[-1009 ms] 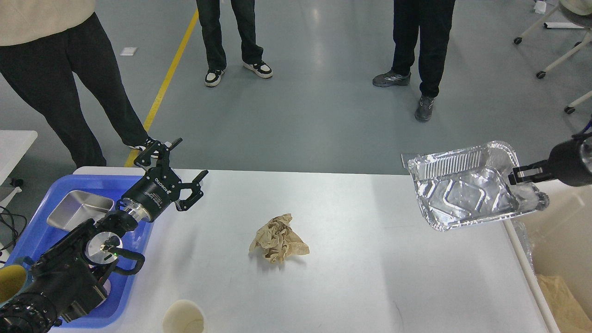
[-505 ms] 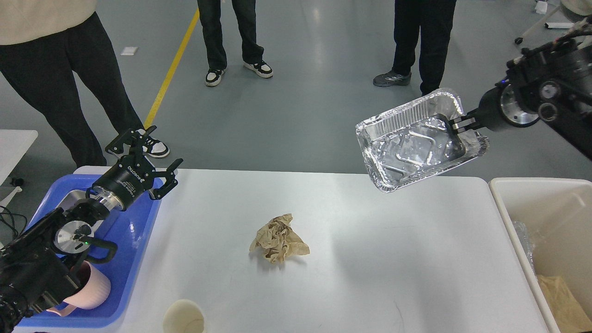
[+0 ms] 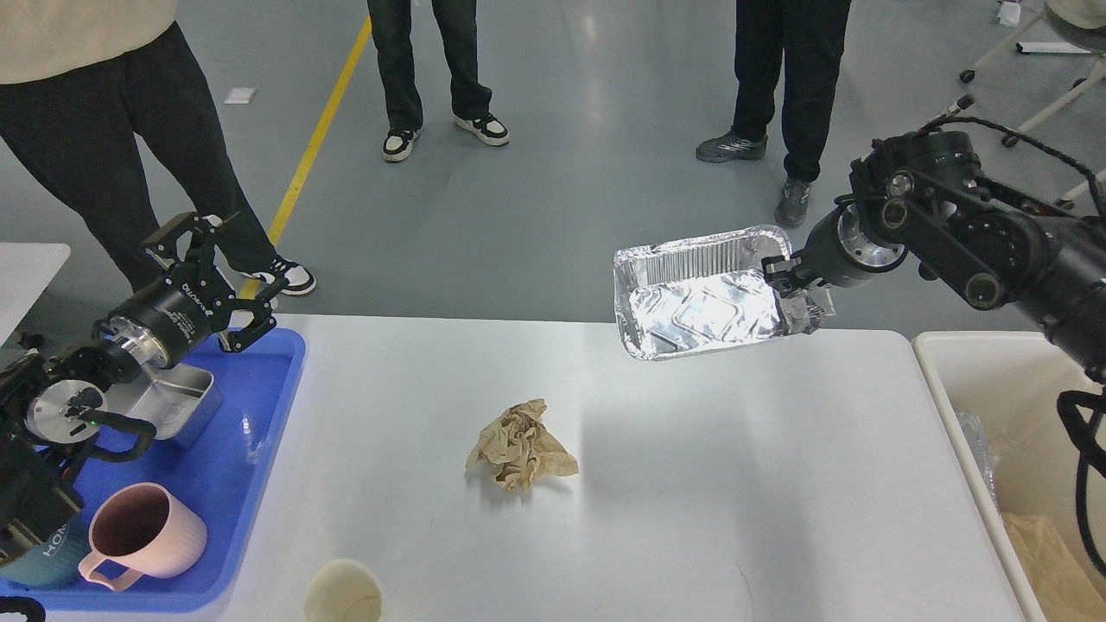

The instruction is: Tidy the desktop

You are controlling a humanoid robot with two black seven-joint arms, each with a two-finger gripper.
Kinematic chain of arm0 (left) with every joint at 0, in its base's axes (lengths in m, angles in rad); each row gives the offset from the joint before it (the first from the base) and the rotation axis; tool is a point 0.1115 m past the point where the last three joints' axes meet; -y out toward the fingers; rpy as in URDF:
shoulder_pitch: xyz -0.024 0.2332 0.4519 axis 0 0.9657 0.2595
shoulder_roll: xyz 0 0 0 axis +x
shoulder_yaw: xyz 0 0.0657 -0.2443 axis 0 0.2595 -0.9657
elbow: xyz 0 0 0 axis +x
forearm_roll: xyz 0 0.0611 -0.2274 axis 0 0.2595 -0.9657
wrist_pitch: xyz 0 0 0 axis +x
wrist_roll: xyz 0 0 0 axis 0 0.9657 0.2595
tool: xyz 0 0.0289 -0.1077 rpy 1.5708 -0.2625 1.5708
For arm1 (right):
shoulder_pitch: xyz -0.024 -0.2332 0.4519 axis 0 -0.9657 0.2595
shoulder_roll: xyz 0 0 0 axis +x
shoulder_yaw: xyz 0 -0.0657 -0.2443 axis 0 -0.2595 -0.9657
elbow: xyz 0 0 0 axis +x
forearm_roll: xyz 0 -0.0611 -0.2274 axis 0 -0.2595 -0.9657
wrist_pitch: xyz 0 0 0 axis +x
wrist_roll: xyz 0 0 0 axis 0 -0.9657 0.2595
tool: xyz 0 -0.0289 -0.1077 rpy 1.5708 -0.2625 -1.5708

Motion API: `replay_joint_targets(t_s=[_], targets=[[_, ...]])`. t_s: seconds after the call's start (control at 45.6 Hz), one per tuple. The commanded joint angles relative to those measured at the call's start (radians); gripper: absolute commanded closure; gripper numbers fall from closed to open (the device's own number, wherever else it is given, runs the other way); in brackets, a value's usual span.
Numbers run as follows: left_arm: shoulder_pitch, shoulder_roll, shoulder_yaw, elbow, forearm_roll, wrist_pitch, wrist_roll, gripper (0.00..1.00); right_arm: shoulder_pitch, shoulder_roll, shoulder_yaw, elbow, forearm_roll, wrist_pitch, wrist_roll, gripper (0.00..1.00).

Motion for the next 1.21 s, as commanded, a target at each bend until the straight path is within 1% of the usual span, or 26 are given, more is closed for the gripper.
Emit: replay_joint_targets(t_s=[0.0, 0.088, 0.263, 0.351, 0.526, 0.57, 0.614, 0.702, 0.746, 0.79, 0.855, 0.987, 1.031, 1.075, 1.185], targets=[[-0.005, 0.0, 0.002, 0.0, 0.0, 0.005, 0.001, 0.03, -0.01, -0.005, -0.004, 0.004, 0.17, 0.0, -0.001, 1.0], [-0.004, 0.001, 0.002, -0.001, 0.0, 0.003, 0.001, 0.03, -0.033, -0.001, -0.002, 0.004, 0.214, 0.0, -0.001, 1.0], [-0.007, 0.027, -0.008, -0.003, 0.0, -0.007, 0.005, 0.03, -0.083, 0.004, 0.011, 0.004, 0.248, -0.04, 0.003, 1.0], [-0.01, 0.061, -0.009, -0.024, 0.0, -0.018, 0.028, 0.03, -0.107, -0.001, 0.016, 0.008, 0.256, -0.049, 0.008, 1.0], [-0.034, 0.161, 0.0, -0.13, 0.0, -0.023, 0.07, 0.03, -0.15, -0.004, 0.077, 0.008, 0.285, -0.049, 0.011, 1.0], [-0.037, 0.19, 0.006, -0.16, 0.0, -0.023, 0.086, 0.03, -0.161, -0.004, 0.088, 0.008, 0.285, -0.049, 0.011, 1.0], [-0.036, 0.219, 0.015, -0.202, 0.002, -0.026, 0.115, 0.03, -0.162, -0.005, 0.093, 0.008, 0.287, -0.049, 0.011, 1.0], [-0.037, 0.305, 0.075, -0.324, 0.011, -0.023, 0.212, 0.04, -0.161, -0.007, 0.094, 0.008, 0.288, -0.049, 0.011, 1.0], [-0.042, 0.361, 0.11, -0.403, 0.014, -0.02, 0.247, 0.04, -0.159, -0.007, 0.094, 0.008, 0.288, -0.049, 0.011, 1.0], [-0.059, 0.421, 0.138, -0.485, 0.02, -0.009, 0.272, 0.04, -0.159, -0.007, 0.094, 0.008, 0.288, -0.049, 0.011, 1.0], [-0.126, 0.51, 0.17, -0.571, 0.035, -0.003, 0.295, 0.04, -0.159, -0.008, 0.094, 0.01, 0.288, -0.049, 0.011, 1.0], [-0.301, 0.609, 0.259, -0.636, 0.037, -0.032, 0.384, 0.06, -0.159, -0.008, 0.094, 0.01, 0.288, -0.049, 0.011, 1.0], [-0.348, 0.645, 0.305, -0.686, 0.037, -0.05, 0.398, 0.07, -0.159, -0.008, 0.094, 0.01, 0.288, -0.049, 0.011, 1.0], [-0.382, 0.711, 0.346, -0.746, 0.037, -0.056, 0.402, 0.08, -0.158, -0.008, 0.094, 0.01, 0.288, -0.049, 0.011, 1.0], [-0.402, 0.898, 0.416, -0.927, 0.032, -0.09, 0.404, 0.09, -0.155, -0.008, 0.094, 0.012, 0.288, -0.049, 0.011, 1.0]])
